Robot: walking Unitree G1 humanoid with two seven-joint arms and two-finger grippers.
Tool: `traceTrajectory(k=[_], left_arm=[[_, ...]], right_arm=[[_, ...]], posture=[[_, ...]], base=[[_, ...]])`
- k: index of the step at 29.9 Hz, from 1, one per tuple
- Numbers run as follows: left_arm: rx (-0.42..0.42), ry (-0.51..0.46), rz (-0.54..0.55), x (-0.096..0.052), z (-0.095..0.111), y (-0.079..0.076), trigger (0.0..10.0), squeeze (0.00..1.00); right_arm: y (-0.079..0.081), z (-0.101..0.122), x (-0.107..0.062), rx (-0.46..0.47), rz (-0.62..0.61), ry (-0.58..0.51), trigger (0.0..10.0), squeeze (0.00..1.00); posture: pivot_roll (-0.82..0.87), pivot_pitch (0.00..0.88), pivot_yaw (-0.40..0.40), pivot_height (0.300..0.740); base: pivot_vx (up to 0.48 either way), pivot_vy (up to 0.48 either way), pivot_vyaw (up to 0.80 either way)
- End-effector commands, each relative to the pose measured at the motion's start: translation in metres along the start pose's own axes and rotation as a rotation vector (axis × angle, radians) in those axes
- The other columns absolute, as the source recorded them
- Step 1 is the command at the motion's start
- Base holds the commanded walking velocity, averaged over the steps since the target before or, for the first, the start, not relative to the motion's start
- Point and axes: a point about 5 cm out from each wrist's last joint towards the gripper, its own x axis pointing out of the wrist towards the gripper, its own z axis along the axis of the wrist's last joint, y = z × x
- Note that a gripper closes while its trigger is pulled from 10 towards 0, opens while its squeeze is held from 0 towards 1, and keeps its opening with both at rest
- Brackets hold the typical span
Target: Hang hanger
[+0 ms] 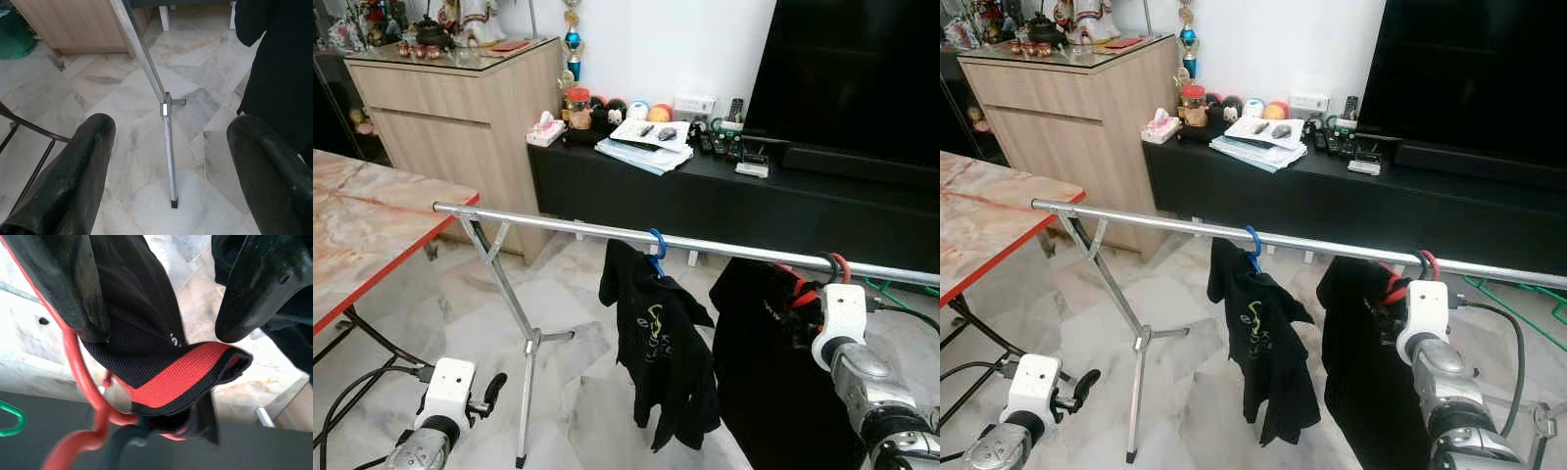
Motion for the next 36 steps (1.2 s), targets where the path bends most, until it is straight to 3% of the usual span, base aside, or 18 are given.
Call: traceTrajectory(k=[1, 17, 27, 36], left_arm=[[0.018, 0.019, 0.005, -0.002, -0.002, 0.003, 10.0, 0.00], [0.017, 0.020, 0.006, -0.001, -0.001, 0.003, 10.0, 0.00], [0.016, 0.022, 0.005, -0.001, -0.001, 0.003, 10.0, 0.00], [0.015, 0.026, 0.007, -0.001, -0.002, 0.003, 10.0, 0.00]], right_arm=[[0.000, 0.002, 0.001, 0.041, -0.020, -0.010, 10.0, 0.00], [-0.006, 0.011, 0.001, 0.079, -0.074, -0.059, 10.0, 0.00], [0.002, -0.008, 0.000, -0.003, -0.008, 0.057, 10.0, 0.00], [0.008, 0.001, 0.001, 0.002, 0.029, 0.001, 10.0, 0.00]], posture=[[0.19, 0.000, 0.027, 0.740], [0.19, 0.000, 0.028, 0.740], [0.18, 0.000, 0.025, 0.740], [0.18, 0.000, 0.024, 0.740]], base=[[0.000, 0.000, 0.00], [0.000, 0.000, 0.00], [0.000, 0.000, 0.00], [0.000, 0.000, 0.00]])
